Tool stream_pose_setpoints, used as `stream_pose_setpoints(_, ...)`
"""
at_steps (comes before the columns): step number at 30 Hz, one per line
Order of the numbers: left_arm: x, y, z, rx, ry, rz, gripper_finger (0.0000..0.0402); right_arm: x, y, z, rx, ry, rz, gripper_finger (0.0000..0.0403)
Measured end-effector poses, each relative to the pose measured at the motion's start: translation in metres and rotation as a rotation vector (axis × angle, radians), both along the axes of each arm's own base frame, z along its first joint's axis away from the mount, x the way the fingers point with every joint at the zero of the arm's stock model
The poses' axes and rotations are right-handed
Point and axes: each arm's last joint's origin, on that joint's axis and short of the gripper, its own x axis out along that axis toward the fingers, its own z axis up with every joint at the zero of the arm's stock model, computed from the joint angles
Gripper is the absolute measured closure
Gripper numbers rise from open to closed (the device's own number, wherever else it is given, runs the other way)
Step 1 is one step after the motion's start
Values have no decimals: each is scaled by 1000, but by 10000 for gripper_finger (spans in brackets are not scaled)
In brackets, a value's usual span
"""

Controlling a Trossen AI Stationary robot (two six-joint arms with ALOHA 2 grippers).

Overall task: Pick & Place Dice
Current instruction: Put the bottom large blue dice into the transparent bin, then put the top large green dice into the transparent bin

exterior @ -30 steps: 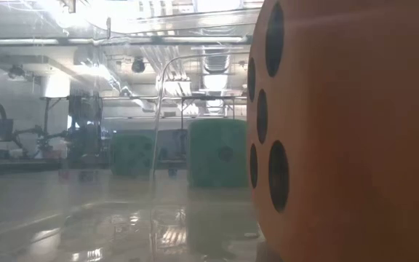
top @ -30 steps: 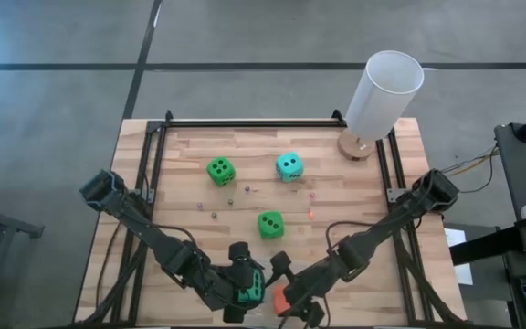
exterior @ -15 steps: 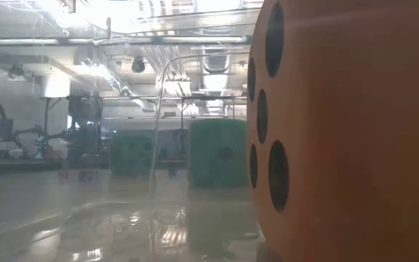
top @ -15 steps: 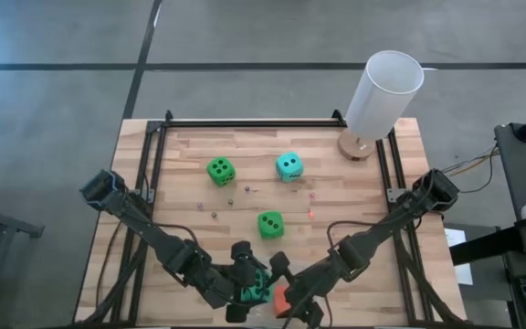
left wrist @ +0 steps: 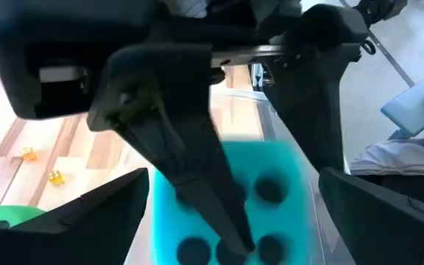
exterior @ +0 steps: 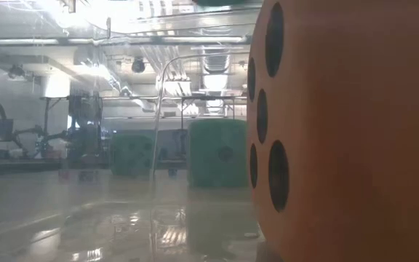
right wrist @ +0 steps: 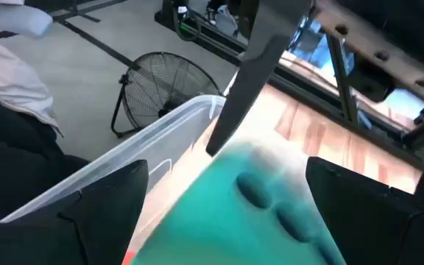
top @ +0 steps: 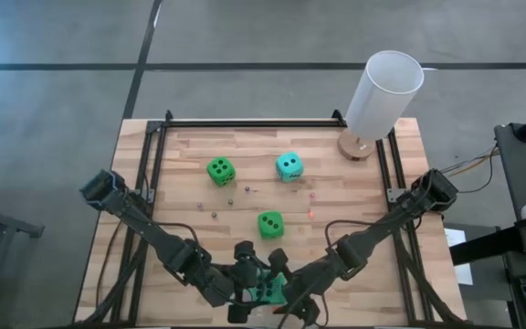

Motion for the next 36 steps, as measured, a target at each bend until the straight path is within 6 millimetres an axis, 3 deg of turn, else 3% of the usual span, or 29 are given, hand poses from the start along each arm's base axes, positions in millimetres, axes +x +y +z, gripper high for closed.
stream_pose_setpoints(10,-1,0,-1,6,8,-2,9,-3,0,-4,-5,44,-6,37)
stream_pose_setpoints(17,-2,0,-3,22,28,-3,6,-12,-2,7,-10,55,4,37)
stream_pose_setpoints(26,-4,2,-6,50,65,-3,11,-46,-3,41,-7,54,39,37)
stream_pose_setpoints(36,-14,13,7,79,73,25,10,-76,-13,71,-82,-37,-80,37)
